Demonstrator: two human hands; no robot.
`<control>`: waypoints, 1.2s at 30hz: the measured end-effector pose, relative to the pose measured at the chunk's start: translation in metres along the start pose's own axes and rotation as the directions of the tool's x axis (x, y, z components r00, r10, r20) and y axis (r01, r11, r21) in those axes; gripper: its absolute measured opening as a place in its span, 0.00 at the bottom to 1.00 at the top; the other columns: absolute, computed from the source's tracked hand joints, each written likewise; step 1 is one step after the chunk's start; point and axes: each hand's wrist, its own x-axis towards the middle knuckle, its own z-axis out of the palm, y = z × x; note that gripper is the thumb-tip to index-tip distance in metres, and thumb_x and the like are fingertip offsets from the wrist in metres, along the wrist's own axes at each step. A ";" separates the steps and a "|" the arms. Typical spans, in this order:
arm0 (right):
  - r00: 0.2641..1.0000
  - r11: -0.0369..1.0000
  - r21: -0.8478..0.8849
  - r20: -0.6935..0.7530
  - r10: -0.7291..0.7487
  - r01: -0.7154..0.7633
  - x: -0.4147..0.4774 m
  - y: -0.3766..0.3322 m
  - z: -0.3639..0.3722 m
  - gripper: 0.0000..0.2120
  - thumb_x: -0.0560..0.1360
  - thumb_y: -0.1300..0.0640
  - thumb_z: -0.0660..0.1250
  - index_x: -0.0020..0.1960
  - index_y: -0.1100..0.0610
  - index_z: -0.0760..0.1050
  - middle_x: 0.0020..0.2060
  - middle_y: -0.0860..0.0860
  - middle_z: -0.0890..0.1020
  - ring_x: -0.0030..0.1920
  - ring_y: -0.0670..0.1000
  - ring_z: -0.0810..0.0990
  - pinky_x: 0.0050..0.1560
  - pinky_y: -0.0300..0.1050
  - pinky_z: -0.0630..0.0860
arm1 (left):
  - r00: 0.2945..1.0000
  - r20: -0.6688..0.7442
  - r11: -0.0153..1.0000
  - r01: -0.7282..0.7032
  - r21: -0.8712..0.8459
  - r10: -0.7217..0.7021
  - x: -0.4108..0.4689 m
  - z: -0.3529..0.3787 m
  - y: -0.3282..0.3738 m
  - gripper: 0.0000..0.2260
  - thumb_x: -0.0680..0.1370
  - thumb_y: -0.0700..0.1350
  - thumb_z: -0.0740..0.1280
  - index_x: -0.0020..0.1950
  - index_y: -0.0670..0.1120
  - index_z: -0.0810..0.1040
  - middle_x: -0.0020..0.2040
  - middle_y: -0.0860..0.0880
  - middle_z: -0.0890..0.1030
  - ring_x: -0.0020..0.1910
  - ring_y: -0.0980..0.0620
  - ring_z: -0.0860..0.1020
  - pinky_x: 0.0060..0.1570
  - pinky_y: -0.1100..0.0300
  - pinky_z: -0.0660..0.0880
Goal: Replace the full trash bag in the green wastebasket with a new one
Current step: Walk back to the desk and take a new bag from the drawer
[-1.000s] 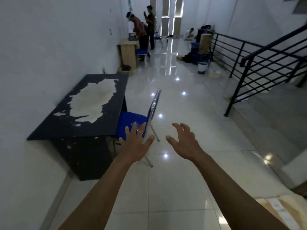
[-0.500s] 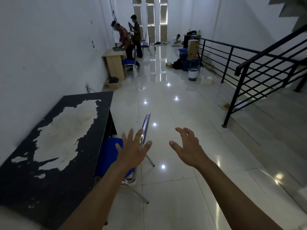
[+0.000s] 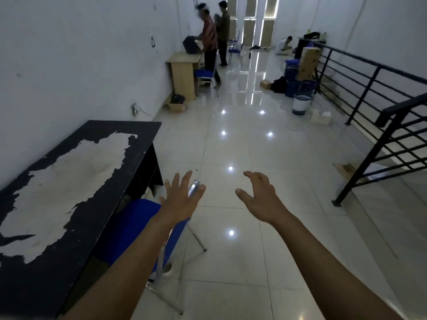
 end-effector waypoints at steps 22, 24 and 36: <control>0.973 0.989 -0.090 0.209 -0.095 0.116 0.463 0.082 -0.034 0.29 0.79 0.43 0.62 0.76 0.45 0.57 0.77 0.51 0.55 0.73 0.60 0.62 0.69 0.58 0.64 | 0.964 -0.052 0.965 0.261 -0.023 -0.262 0.433 0.049 0.033 0.33 0.78 0.68 0.52 0.79 0.59 0.47 0.81 0.51 0.42 0.78 0.43 0.37 0.72 0.35 0.39; 0.959 0.983 -0.096 0.251 -0.127 0.156 0.512 0.080 -0.027 0.28 0.79 0.43 0.62 0.76 0.45 0.57 0.77 0.52 0.56 0.73 0.60 0.61 0.69 0.58 0.64 | 0.945 -0.096 0.949 0.310 -0.047 -0.314 0.462 0.048 0.020 0.33 0.78 0.68 0.52 0.79 0.59 0.48 0.81 0.50 0.43 0.78 0.43 0.37 0.72 0.34 0.40; 0.659 0.846 0.021 0.616 -0.431 0.533 0.765 0.022 0.032 0.26 0.79 0.44 0.62 0.75 0.47 0.62 0.75 0.52 0.59 0.71 0.59 0.63 0.68 0.53 0.63 | 0.624 -0.274 0.682 0.660 -0.315 -0.732 0.561 0.049 -0.033 0.33 0.79 0.65 0.55 0.80 0.57 0.48 0.81 0.47 0.44 0.78 0.39 0.38 0.74 0.38 0.47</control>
